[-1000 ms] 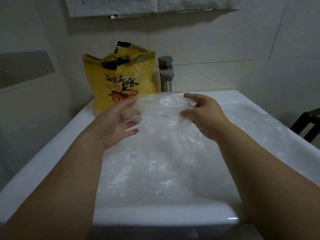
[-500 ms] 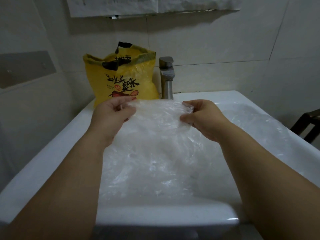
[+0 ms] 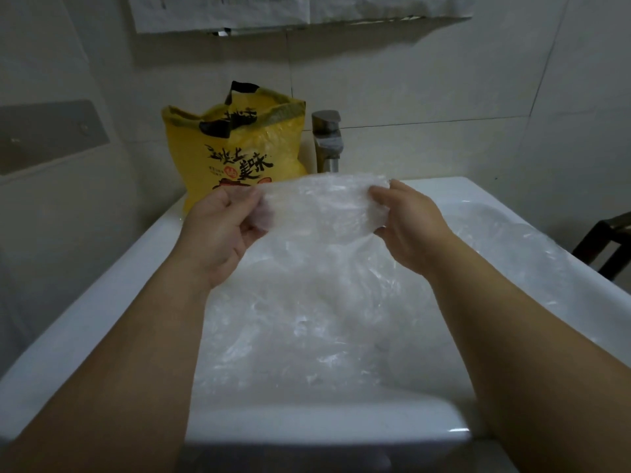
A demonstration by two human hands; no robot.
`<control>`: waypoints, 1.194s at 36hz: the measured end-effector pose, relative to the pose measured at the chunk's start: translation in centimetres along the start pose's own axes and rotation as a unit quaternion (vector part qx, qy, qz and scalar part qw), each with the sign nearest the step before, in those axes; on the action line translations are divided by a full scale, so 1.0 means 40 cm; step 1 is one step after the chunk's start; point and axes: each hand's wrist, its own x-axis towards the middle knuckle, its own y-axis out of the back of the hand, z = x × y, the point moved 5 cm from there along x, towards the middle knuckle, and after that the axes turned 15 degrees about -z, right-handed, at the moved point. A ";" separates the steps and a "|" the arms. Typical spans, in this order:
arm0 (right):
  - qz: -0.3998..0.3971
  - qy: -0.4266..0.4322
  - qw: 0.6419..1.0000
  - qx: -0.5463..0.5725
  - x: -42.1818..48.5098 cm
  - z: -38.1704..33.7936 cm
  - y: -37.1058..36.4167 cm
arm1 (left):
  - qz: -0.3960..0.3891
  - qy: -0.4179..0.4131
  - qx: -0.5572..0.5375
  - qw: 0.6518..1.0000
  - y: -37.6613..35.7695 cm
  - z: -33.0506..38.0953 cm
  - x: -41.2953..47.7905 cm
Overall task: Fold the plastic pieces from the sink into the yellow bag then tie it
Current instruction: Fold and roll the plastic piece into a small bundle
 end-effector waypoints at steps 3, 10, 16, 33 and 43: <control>0.011 0.032 0.999 -0.037 -0.004 -0.010 0.006 | 0.042 -0.007 0.033 0.999 0.011 0.001 -0.003; 0.045 0.076 0.956 -0.280 -0.011 -0.032 0.020 | 0.190 0.035 0.225 0.955 0.083 0.005 -0.009; -0.036 0.059 0.966 -0.250 -0.017 -0.031 -0.006 | 0.040 -0.018 0.235 0.971 -0.019 0.039 -0.020; -0.033 -0.085 0.996 0.020 -0.011 0.037 -0.045 | -0.052 0.102 0.229 0.967 -0.061 -0.023 -0.028; -0.112 0.035 0.983 0.143 0.002 0.003 -0.055 | -0.105 0.158 0.158 0.969 -0.117 -0.034 -0.047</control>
